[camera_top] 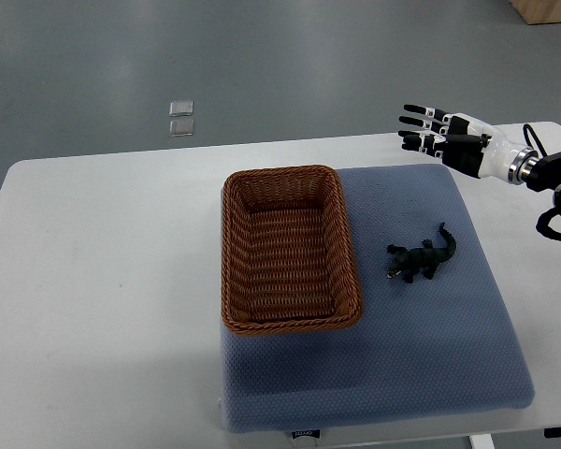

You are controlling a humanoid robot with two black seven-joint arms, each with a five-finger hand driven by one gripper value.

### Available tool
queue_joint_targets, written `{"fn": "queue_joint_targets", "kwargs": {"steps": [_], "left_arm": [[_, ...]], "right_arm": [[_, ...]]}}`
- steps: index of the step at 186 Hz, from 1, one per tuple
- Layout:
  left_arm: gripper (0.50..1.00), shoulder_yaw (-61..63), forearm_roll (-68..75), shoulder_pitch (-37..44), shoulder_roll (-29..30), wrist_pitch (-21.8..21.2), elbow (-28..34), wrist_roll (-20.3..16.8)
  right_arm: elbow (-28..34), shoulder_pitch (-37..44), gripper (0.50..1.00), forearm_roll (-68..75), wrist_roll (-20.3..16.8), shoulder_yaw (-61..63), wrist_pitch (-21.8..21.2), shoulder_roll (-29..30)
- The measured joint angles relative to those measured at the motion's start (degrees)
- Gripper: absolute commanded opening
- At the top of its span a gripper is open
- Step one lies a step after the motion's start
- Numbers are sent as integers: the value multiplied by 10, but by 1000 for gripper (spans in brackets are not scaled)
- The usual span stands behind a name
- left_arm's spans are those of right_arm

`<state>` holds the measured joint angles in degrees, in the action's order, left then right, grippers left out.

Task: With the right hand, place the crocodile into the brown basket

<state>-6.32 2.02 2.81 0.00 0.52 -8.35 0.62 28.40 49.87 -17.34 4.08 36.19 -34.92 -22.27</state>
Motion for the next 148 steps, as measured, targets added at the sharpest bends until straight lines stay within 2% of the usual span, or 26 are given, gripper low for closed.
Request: {"fn": "queue_joint_targets", "kwargs": {"steps": [19,58,107,148], "left_arm": [[1000,0,0,0,0,0,0,0],[1000,0,0,0,0,0,0,0],[1000,0,0,0,0,0,0,0],[1000,0,0,0,0,0,0,0]], "right_arm": [[0,10,930,-55,12,0,-1,-6],[14,30,930,-193,67,-1,-1,-19],[92,43,930,-396,155,-4,0,-75],[161,58,928,-518,189,-52,25,-110]]}}
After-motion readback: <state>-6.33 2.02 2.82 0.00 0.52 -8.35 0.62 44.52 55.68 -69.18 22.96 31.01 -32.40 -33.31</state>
